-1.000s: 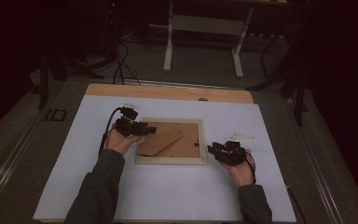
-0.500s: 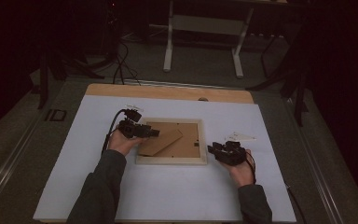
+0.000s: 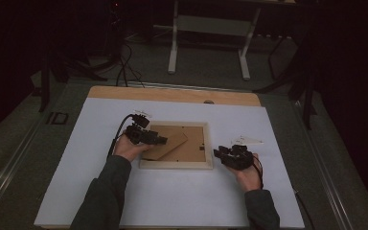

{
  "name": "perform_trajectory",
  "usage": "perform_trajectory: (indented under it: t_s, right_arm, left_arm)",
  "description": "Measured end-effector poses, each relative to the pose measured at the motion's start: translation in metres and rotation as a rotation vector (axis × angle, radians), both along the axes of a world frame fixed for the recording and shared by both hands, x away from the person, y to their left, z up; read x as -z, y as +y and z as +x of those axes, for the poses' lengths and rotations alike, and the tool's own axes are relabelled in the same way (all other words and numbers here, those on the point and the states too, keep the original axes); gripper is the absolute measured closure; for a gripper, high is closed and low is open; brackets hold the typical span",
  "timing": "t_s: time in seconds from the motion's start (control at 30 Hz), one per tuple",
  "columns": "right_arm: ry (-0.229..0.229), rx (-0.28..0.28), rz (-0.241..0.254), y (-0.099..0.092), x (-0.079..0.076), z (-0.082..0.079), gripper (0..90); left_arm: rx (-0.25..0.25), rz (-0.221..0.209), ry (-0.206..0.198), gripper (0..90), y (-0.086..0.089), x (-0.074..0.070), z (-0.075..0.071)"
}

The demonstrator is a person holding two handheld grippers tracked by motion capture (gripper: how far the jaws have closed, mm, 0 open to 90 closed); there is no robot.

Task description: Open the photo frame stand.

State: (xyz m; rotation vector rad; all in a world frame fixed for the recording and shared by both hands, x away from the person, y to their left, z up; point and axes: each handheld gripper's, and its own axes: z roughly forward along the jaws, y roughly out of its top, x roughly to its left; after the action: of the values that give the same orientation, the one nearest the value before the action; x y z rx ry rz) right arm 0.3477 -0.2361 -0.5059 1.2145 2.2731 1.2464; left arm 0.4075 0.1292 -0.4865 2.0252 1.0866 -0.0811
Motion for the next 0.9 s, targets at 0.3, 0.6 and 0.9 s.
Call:
perform_trajectory:
  t_s: [0.3, 0.6, 0.9]
  right_arm:
    - [-0.001, 0.001, 0.001, -0.001, 0.0, 0.0, 65.8]
    - [0.0, 0.002, 0.001, -0.001, 0.0, 0.0, 65.8]
    - [0.001, 0.002, 0.0, 0.0, 0.001, 0.0, 65.8]
  left_arm:
    - [0.025, 0.007, 0.025, 35.1, -0.003, 0.006, -0.001]
    - [0.044, -0.011, 0.061, 33.0, -0.001, 0.014, -0.005]
    - [0.066, -0.002, 0.084, 32.1, -0.005, 0.022, -0.007]
